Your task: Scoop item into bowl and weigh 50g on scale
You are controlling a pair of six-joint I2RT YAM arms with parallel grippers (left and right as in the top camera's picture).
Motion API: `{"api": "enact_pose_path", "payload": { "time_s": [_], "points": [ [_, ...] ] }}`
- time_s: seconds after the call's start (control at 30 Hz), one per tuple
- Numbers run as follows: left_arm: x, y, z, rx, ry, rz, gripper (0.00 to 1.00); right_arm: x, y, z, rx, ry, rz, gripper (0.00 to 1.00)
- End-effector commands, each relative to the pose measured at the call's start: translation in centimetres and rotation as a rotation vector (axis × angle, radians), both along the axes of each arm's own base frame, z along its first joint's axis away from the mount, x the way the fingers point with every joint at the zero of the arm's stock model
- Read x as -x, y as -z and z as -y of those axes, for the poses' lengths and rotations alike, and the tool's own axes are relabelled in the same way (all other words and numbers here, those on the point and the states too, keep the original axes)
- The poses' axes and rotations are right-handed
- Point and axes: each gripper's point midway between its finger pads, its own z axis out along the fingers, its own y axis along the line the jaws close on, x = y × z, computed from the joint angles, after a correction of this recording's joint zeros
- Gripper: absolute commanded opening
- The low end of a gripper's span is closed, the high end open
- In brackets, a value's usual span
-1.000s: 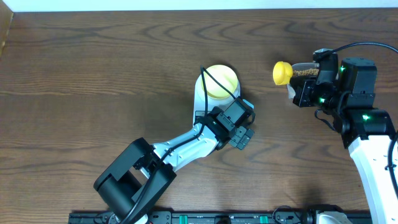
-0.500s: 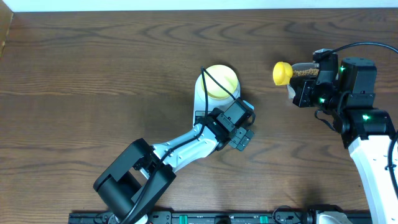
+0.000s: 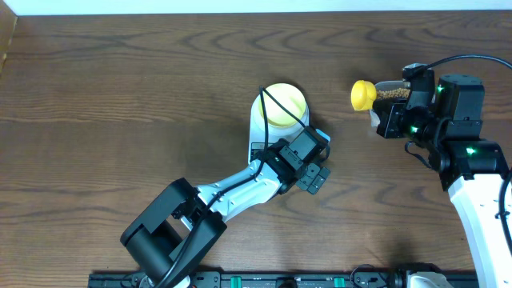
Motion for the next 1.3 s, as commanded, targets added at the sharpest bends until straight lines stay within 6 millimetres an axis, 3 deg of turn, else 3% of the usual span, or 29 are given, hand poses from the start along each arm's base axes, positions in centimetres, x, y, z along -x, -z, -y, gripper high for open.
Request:
{"api": "enact_pose_path", "payload": {
  "time_s": [0.0,0.1,0.27,0.43,0.6,0.67,0.73,0.93,1.1,1.27],
  "points": [
    [1.5,2.5,-0.8,-0.037,0.000,-0.075,0.98,0.1,-0.8,0.1,0.001,-0.007,0.026,0.01],
    [1.3,1.5,-0.7,-0.025,-0.002,-0.056,0.98,0.1,-0.8,0.1,0.001,-0.007,0.026,0.01],
    [0.9,-5.8,-0.3,0.092,0.000,0.047,0.98,0.1,-1.0,0.1,0.001,-0.007,0.030,0.01],
    [2.5,-12.8,-2.1,0.182,-0.019,0.111,0.98,0.5,-1.8,-0.3,-0.014,-0.024,0.051,0.01],
    [1.6,-16.6,-3.8,0.205,-0.081,0.239,0.98,1.0,-2.1,-0.4,-0.022,-0.032,0.054,0.01],
    [0.5,-16.8,-4.9,0.160,-0.141,0.299,0.97,1.2,-2.2,-0.7,-0.034,-0.046,0.051,0.01],
    [0.1,-16.6,-4.8,0.156,-0.147,0.306,0.98,1.3,-2.1,-0.8,-0.037,-0.049,0.045,0.01],
    [-0.2,-13.8,-4.4,0.167,-0.260,0.204,0.98,1.7,-1.7,-0.8,-0.039,-0.052,0.021,0.01],
    [-0.6,-11.2,-4.1,0.111,-0.256,0.172,0.98,2.1,-1.2,-0.8,-0.022,-0.067,0.003,0.01],
    [-0.8,-9.9,-3.9,0.086,-0.252,0.156,0.98,2.3,-1.0,-0.8,-0.017,-0.072,-0.005,0.01]
  ]
}}
